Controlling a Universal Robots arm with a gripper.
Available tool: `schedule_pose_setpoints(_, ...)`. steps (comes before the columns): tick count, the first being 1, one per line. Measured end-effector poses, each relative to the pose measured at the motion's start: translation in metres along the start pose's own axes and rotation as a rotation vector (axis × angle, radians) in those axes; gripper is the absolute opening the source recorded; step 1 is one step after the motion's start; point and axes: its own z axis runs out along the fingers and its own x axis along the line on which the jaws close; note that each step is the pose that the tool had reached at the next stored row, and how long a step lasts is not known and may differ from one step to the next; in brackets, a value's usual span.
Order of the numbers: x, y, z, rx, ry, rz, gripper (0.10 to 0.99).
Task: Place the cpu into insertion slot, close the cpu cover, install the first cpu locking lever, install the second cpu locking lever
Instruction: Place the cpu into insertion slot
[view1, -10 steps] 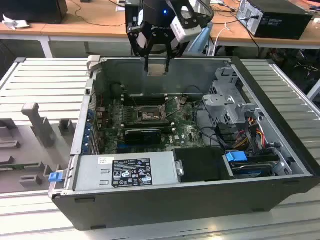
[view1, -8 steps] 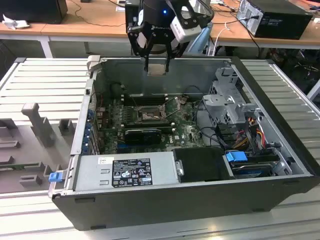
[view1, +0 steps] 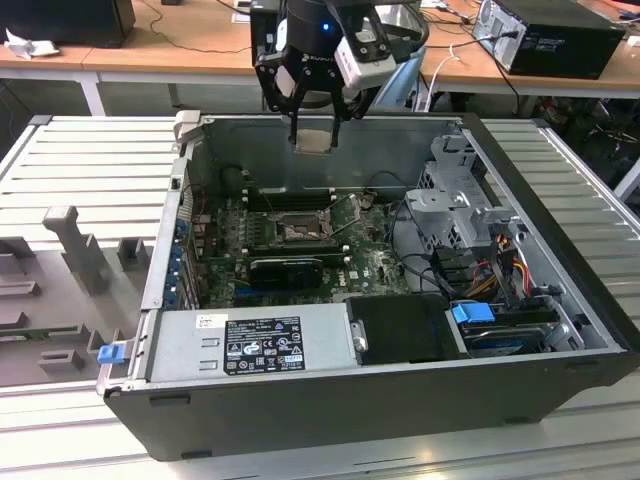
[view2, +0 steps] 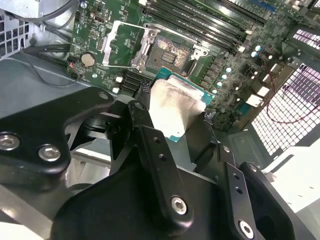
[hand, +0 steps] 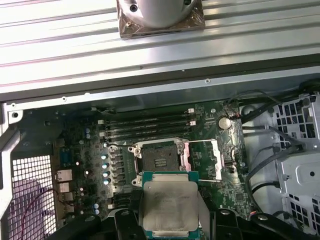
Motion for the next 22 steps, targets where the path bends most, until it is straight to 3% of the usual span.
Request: schedule_pose_setpoints(22,0.0,0.0,0.0002,-0.002,-0.0074,0.082,0.525)
